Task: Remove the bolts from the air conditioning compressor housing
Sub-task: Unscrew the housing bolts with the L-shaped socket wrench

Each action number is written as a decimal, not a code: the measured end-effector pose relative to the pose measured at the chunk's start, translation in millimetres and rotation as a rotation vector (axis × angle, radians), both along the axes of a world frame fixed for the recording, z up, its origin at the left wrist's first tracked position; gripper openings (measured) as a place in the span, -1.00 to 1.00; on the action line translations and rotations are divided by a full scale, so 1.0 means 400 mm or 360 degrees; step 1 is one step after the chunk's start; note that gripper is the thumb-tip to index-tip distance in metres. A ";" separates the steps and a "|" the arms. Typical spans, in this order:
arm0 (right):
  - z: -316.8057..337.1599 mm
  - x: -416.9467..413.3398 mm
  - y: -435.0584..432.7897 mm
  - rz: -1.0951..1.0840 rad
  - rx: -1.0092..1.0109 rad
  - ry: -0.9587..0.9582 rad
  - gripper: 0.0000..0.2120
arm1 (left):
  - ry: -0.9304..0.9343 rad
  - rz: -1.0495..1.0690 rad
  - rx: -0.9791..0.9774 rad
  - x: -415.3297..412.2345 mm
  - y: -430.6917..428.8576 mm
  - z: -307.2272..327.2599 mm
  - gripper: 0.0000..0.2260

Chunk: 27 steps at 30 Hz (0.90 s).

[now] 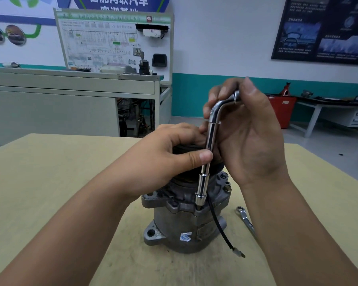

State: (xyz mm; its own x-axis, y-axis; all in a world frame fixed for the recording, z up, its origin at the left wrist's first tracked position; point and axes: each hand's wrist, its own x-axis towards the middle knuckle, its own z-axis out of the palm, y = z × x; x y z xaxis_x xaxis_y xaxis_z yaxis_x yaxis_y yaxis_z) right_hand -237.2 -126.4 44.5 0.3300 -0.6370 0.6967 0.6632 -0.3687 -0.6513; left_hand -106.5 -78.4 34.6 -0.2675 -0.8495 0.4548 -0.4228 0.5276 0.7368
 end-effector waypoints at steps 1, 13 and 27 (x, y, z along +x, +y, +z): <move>0.000 0.000 0.000 -0.0003 0.0000 -0.0003 -0.79 | 0.0000 0.0004 0.0004 0.001 0.000 0.000 -0.73; 0.002 0.011 0.002 -0.0001 0.0131 -0.0036 -0.89 | -0.0015 0.0066 0.0006 0.000 -0.004 -0.002 -0.72; 0.001 0.001 0.002 -0.0198 0.0020 0.0140 -0.86 | 0.0094 0.0031 0.0031 -0.001 -0.003 -0.003 -0.75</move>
